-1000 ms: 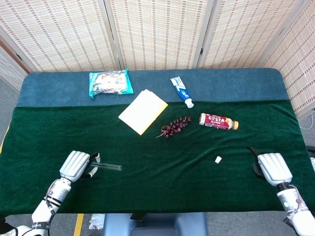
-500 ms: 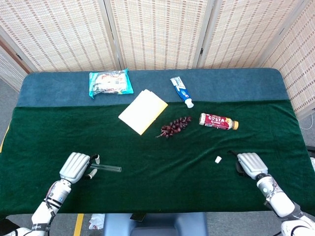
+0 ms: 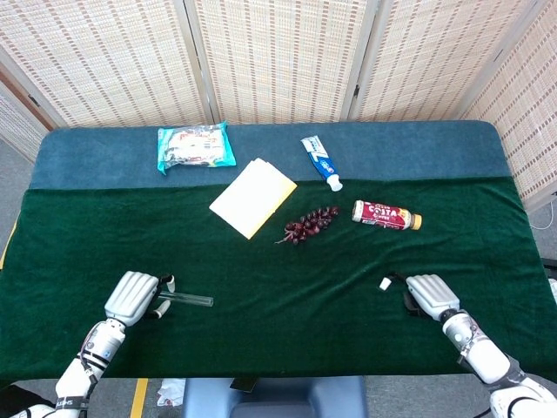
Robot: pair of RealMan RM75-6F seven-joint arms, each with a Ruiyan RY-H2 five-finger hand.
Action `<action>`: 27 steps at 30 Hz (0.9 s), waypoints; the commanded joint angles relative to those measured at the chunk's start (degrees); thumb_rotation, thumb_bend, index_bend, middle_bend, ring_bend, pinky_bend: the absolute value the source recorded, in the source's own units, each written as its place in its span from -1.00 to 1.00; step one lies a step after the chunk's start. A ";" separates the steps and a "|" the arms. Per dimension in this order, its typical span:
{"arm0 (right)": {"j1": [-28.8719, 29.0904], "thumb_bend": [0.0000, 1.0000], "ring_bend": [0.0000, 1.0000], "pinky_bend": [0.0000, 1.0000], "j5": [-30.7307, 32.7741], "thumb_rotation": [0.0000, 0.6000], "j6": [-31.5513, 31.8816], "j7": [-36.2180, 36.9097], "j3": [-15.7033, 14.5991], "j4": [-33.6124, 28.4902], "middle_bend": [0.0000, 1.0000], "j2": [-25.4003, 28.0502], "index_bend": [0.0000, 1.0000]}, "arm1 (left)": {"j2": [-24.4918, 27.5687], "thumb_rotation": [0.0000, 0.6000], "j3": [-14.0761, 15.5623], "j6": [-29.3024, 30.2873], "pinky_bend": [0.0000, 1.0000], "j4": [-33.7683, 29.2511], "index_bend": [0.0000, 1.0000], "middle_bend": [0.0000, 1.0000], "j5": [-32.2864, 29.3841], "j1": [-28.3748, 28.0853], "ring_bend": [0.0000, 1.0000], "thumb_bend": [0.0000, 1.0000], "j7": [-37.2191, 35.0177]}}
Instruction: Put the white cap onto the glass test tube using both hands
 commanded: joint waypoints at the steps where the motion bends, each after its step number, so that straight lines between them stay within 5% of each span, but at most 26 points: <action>1: 0.04 0.91 1.00 0.97 -0.73 1.00 0.50 0.04 -0.36 -0.43 0.79 0.00 -0.62 | -0.05 1.00 0.06 0.04 0.72 -0.06 0.29 0.90 0.14 -0.01 0.84 -0.09 0.19; 27: -5.10 0.91 1.00 0.97 -9.74 1.00 13.92 -0.83 -4.14 -7.18 0.79 2.94 -0.61 | 0.31 1.00 0.70 -0.01 0.72 -0.05 0.29 0.90 0.64 0.49 0.84 -0.09 -0.12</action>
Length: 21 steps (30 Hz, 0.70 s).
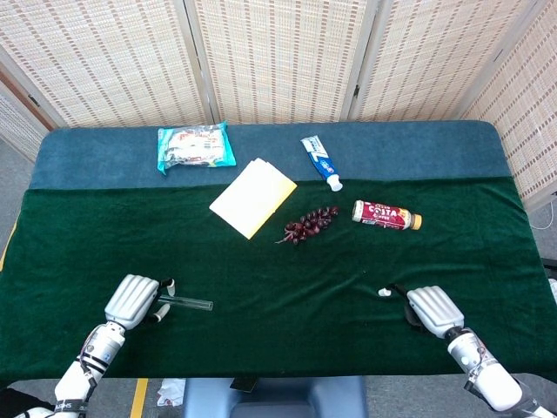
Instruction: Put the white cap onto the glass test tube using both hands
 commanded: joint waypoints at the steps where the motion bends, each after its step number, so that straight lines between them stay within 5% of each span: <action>1: -1.10 0.91 1.00 0.97 -3.19 1.00 3.53 1.85 0.09 -0.61 0.79 0.45 -0.61 | 0.13 1.00 -0.07 0.02 0.72 -0.01 0.29 0.90 -0.07 0.04 0.84 -0.09 -0.18; 6: -1.93 0.87 1.00 0.97 -4.17 1.00 7.22 0.57 1.06 -0.59 0.79 1.27 -0.55 | 0.27 1.00 -0.18 0.21 0.72 0.05 0.29 0.90 -0.02 0.20 0.84 -0.08 -0.83; 13: -1.61 -0.09 1.00 0.99 -3.42 1.00 9.61 -9.64 2.65 0.83 0.86 0.07 -0.37 | 0.25 1.00 -0.17 -0.11 0.72 0.24 0.28 0.90 -0.04 0.14 0.84 -0.08 -1.02; 21: -0.53 -0.51 1.00 1.00 0.25 1.00 7.19 -15.89 2.91 0.66 0.91 -1.11 -0.31 | 0.43 1.00 0.00 -0.03 0.72 0.20 0.28 0.90 -0.17 0.40 0.84 -0.08 -0.97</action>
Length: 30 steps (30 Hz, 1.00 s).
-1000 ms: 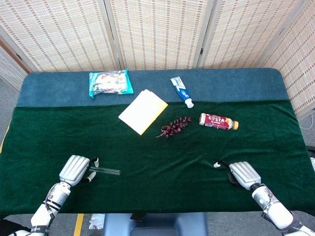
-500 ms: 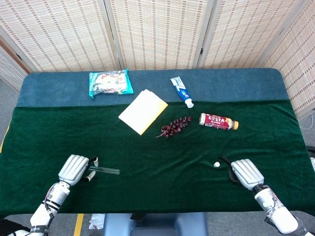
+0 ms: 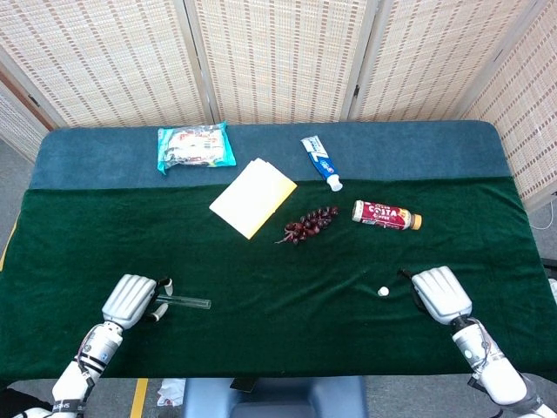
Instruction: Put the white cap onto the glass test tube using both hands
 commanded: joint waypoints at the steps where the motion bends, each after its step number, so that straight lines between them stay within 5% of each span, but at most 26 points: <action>1: 0.30 -0.56 1.00 1.00 1.48 1.00 -0.65 -1.31 0.19 0.08 0.91 -0.87 -0.31 | 0.09 1.00 0.04 0.01 0.72 0.02 0.28 0.90 -0.06 0.09 0.84 -0.08 -0.07; 4: 0.01 -0.57 1.00 1.00 2.55 0.89 -0.63 -0.10 0.34 -0.84 0.91 -1.25 -0.31 | 0.16 1.00 0.13 0.08 0.72 -0.01 0.28 0.90 0.00 0.20 0.84 -0.08 -0.10; 11: -0.75 -0.57 1.00 1.00 1.17 -0.67 0.48 1.18 -0.52 -2.09 0.91 -1.04 -0.32 | 0.27 1.00 0.32 0.39 0.72 -0.29 0.28 0.90 0.38 0.48 0.84 -0.08 -0.29; 14: -0.87 -0.57 1.00 1.00 1.30 -0.92 0.67 0.66 -0.64 -1.79 0.92 -0.83 -0.32 | 0.38 1.00 0.45 0.42 0.72 -0.39 0.28 0.90 0.53 0.57 0.84 -0.07 -0.26; 21: -0.41 -0.55 1.00 1.00 0.58 -0.77 0.88 -0.94 -0.48 0.97 0.96 -2.07 -0.28 | 0.50 1.00 0.51 0.61 0.72 -0.52 0.28 0.90 0.76 0.78 0.84 -0.07 -0.46; 30: 1.44 -0.55 1.00 1.00 0.52 0.47 -0.66 -4.46 0.06 3.10 0.96 -3.68 -0.25 | 0.79 1.00 0.39 0.52 0.72 -1.01 0.28 0.90 0.29 0.90 0.84 -0.07 -0.10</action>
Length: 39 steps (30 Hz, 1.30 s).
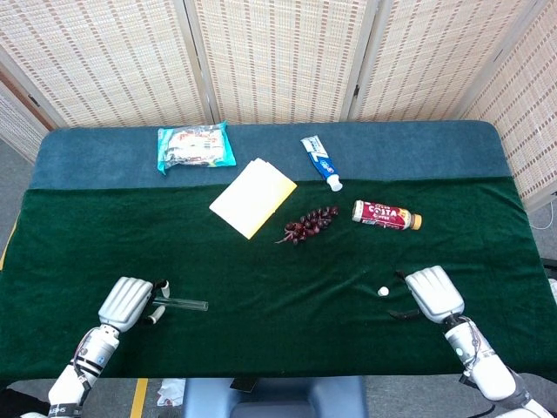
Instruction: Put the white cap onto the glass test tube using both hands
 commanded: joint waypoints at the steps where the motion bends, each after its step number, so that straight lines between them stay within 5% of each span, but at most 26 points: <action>1: 0.54 -0.55 1.00 1.00 0.27 0.64 -0.51 -0.97 0.25 0.48 0.96 -0.68 -0.25 | 0.02 1.00 -0.01 -0.02 0.72 -0.08 0.28 0.90 0.00 0.02 0.84 -0.07 -0.01; 6: 1.44 -0.55 1.00 1.00 0.68 0.99 -1.07 -3.77 0.53 2.08 0.96 -2.24 -0.21 | -0.07 1.00 -0.07 -0.32 0.72 0.07 0.28 0.90 -0.27 -0.05 0.84 -0.07 0.00; 23: 4.05 -0.52 1.00 1.00 2.86 1.00 -4.59 -4.90 0.80 5.60 0.97 -6.36 -0.11 | -0.56 1.00 -0.25 -1.05 0.72 1.10 0.28 0.90 -1.01 -0.16 0.84 -0.07 -0.53; 39: 5.77 -0.24 1.00 1.00 5.30 1.00 -6.79 -6.15 0.63 6.21 0.97 -7.82 -0.10 | -0.66 1.00 -0.08 -1.44 0.72 1.72 0.28 0.90 -1.32 -0.05 0.84 -0.06 -0.98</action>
